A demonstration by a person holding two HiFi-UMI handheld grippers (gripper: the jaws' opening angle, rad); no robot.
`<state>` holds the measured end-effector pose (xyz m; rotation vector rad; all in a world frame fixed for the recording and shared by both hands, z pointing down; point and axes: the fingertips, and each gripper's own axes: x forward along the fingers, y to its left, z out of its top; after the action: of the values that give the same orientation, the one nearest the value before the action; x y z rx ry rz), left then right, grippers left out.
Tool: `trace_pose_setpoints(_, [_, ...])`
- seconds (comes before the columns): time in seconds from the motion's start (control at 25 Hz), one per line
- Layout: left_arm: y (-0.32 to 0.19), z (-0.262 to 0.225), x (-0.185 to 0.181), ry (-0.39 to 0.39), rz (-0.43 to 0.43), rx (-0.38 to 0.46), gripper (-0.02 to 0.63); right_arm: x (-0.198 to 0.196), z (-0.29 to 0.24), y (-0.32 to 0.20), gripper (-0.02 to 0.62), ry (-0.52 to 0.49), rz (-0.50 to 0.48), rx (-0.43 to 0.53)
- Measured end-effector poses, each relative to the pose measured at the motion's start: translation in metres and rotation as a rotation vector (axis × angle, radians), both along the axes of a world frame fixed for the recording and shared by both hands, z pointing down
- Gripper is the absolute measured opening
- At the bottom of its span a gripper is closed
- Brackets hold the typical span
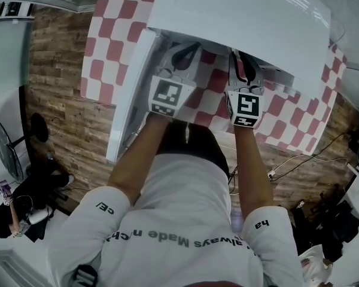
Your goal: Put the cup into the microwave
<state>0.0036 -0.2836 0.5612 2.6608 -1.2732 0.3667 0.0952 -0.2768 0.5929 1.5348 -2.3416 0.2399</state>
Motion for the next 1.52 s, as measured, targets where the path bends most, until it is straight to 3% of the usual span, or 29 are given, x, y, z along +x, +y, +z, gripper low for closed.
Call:
trace_pose_setpoints(0.52, [0.048,-0.079,0.014,0.064,0.055,0.003,0.003,0.004,-0.084,0.053,0.052,-0.03,-0.067,-0.014])
trace_pose_setpoints(1.36, [0.096,-0.234,0.016,0.153,0.138,0.102,0.003,-0.006,-0.259,0.101,0.037,-0.12,-0.15,0.085])
trace_pose_setpoints(1.52, [0.102,-0.262,0.019,0.203,0.147,0.132,0.003,-0.007,-0.284,0.107,0.037,-0.113,-0.162,0.119])
